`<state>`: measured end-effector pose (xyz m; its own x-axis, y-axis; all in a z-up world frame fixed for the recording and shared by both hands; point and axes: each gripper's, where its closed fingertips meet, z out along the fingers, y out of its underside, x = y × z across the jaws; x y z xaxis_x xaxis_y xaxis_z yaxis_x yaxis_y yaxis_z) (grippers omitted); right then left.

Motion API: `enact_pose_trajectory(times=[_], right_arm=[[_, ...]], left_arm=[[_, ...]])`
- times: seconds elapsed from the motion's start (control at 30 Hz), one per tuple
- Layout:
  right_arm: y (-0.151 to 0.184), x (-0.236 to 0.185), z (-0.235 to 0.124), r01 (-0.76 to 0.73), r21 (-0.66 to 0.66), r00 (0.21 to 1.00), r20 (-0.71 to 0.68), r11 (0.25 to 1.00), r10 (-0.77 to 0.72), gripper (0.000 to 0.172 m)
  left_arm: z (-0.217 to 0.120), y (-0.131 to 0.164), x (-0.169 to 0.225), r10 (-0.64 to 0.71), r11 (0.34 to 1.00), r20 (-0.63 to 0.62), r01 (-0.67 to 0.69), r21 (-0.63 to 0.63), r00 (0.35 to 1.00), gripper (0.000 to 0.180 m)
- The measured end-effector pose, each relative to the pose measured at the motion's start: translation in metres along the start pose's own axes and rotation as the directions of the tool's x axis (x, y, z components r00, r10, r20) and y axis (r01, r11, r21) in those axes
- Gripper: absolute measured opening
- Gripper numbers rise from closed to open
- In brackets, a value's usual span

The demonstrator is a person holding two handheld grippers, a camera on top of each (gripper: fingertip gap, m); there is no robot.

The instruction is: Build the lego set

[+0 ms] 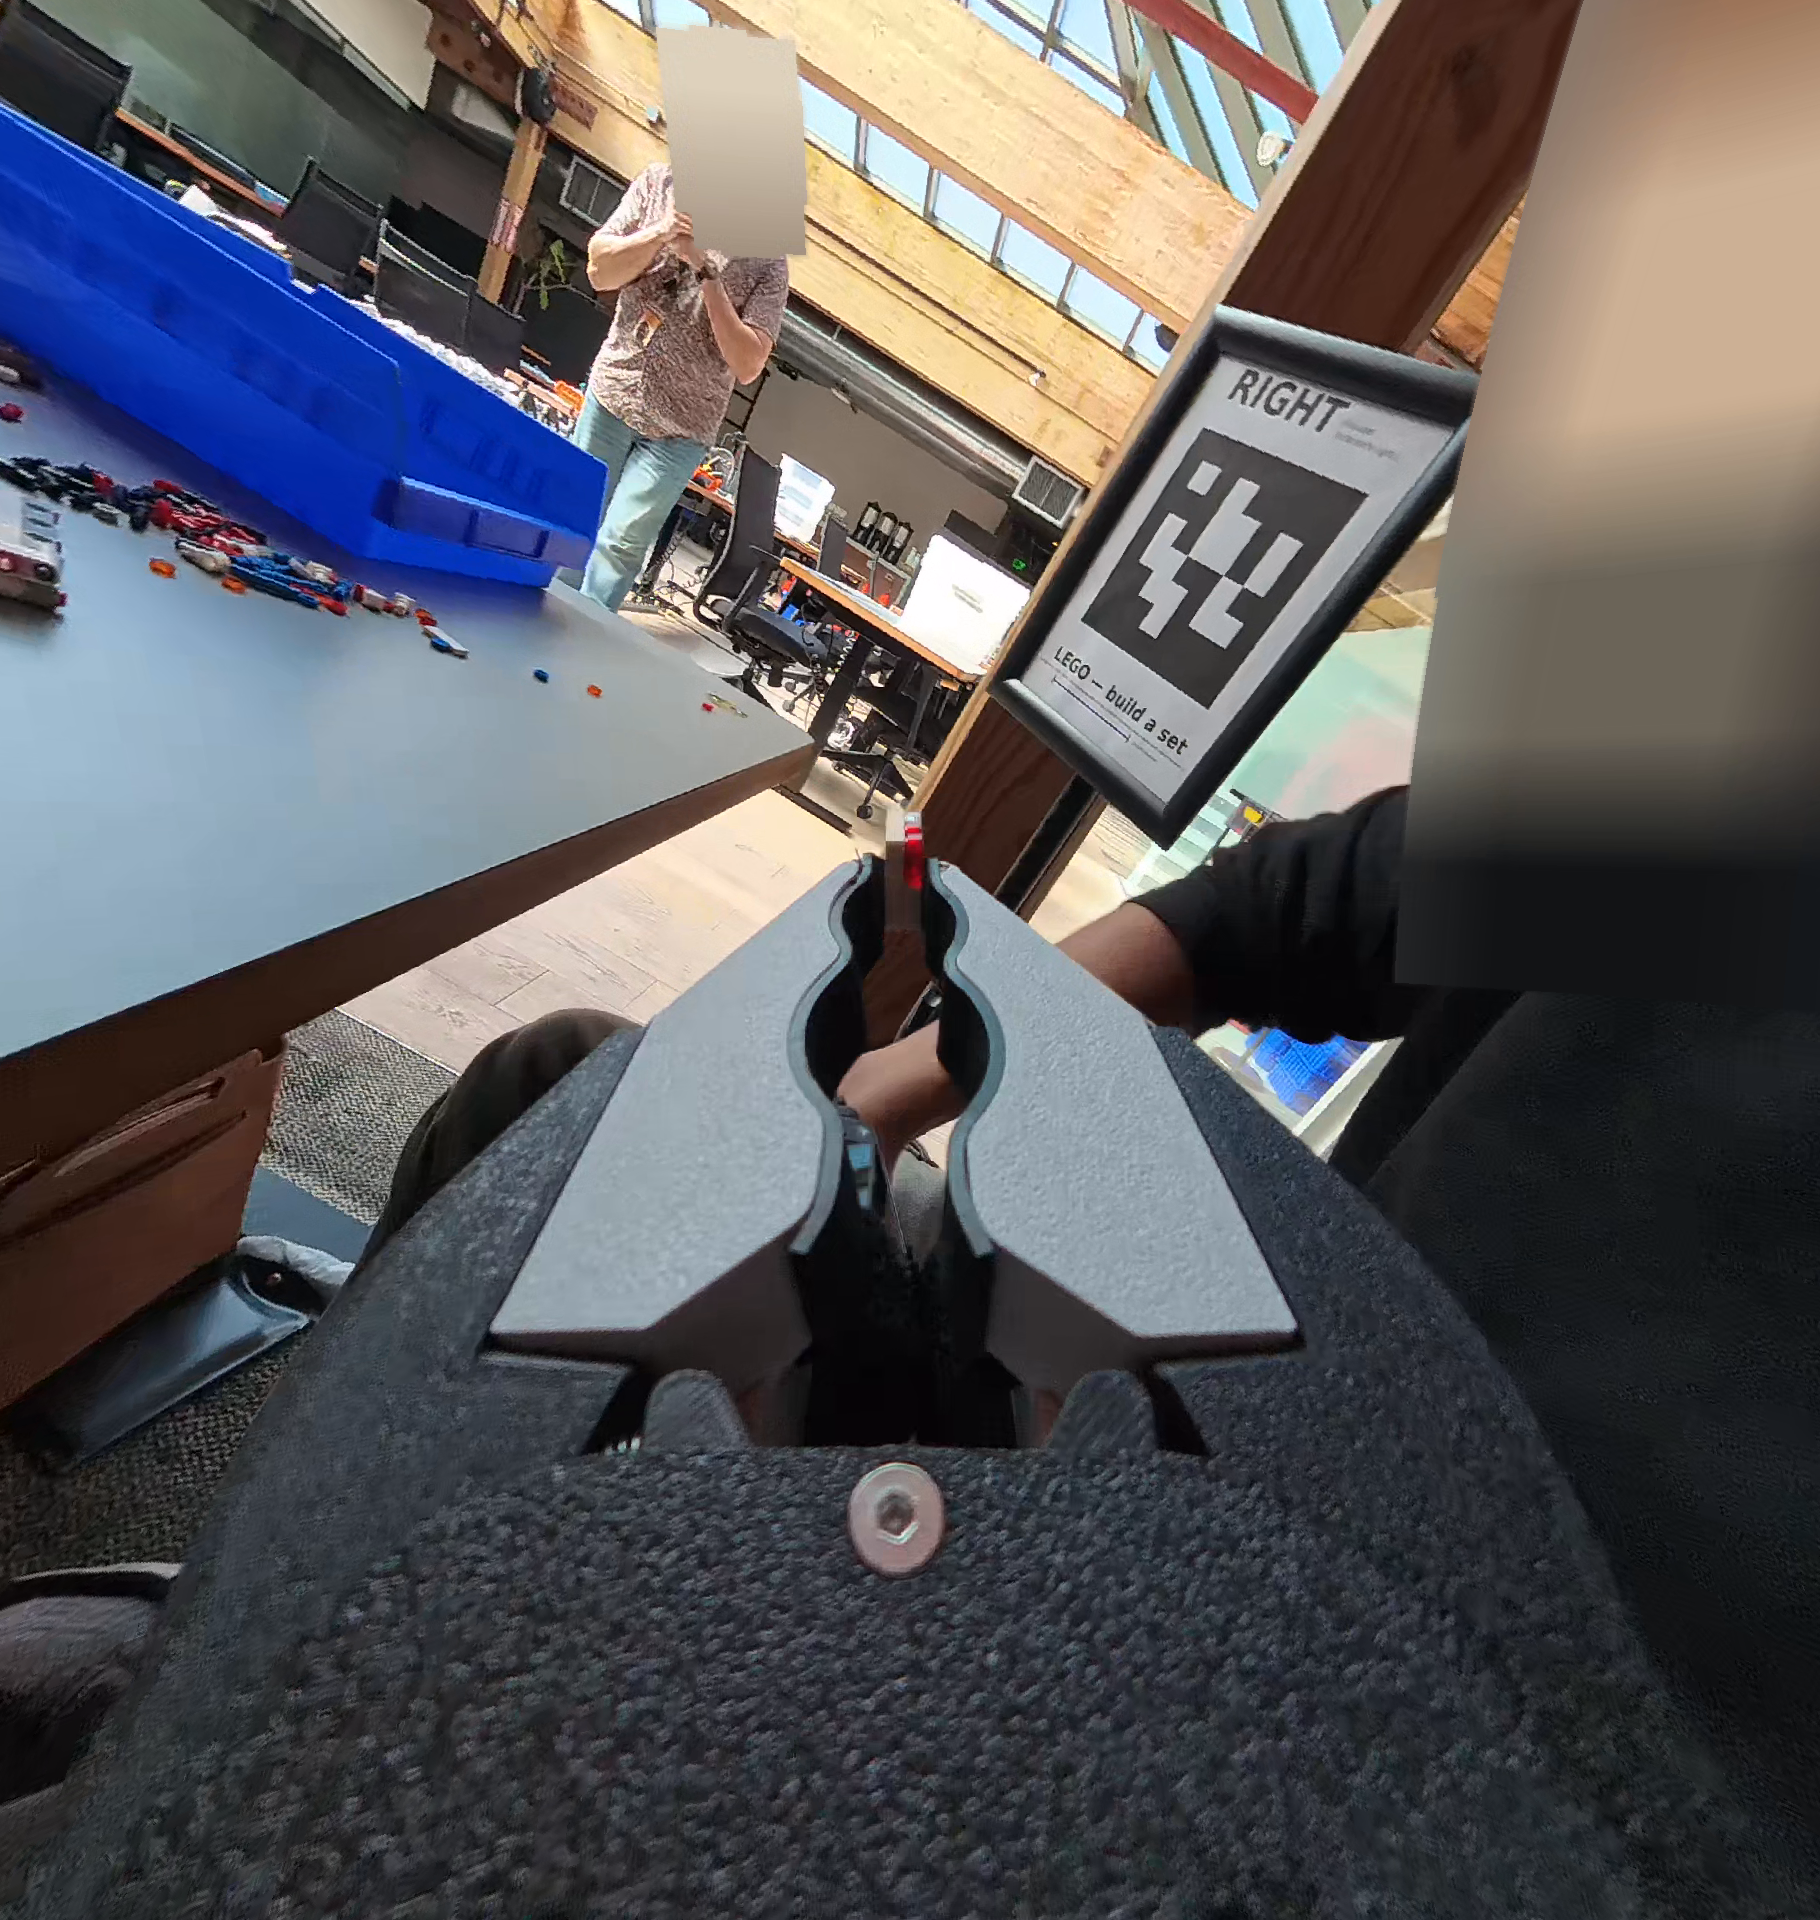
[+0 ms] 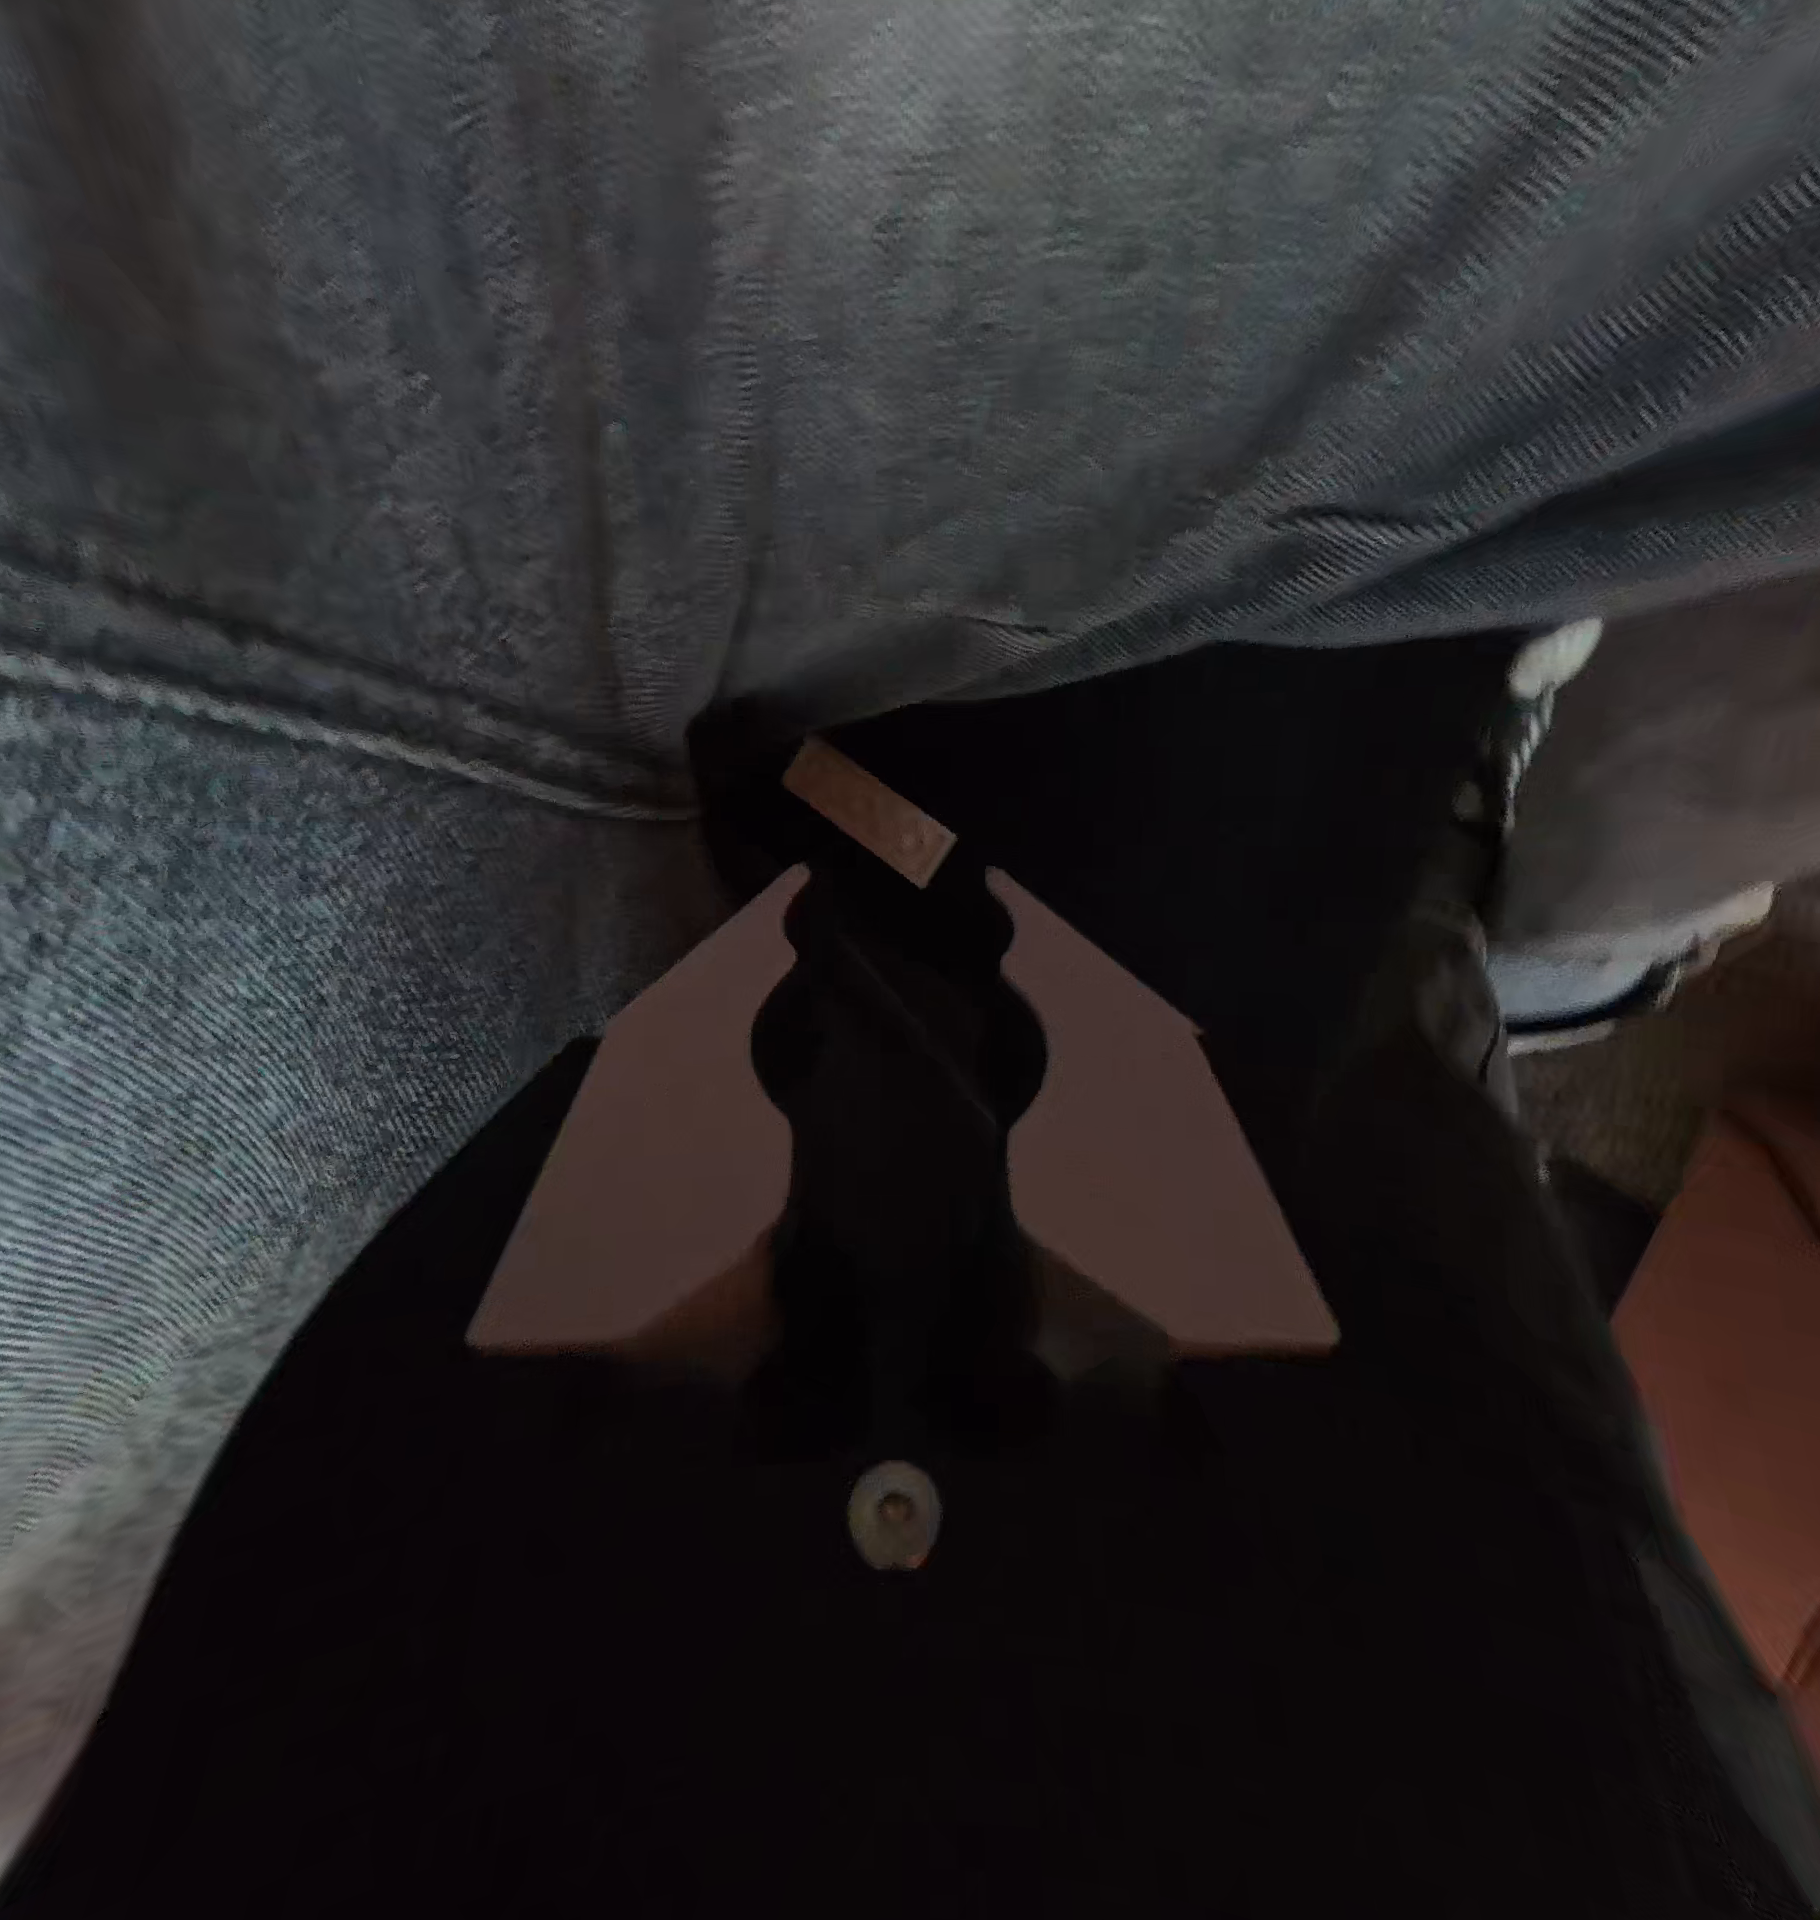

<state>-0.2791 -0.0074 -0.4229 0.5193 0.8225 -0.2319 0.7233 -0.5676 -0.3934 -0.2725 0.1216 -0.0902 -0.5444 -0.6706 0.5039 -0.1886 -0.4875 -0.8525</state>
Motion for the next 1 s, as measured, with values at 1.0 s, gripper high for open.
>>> enact_pose_trajectory(times=[1.0], right_arm=[[0.014,-0.009,0.06,0.697,0.361,0.614,0.143,0.619,-0.776,0.017]], left_arm=[[0.019,0.032,-0.015,-0.061,0.994,-0.083,0.053,-0.099,0.995,0.005]])
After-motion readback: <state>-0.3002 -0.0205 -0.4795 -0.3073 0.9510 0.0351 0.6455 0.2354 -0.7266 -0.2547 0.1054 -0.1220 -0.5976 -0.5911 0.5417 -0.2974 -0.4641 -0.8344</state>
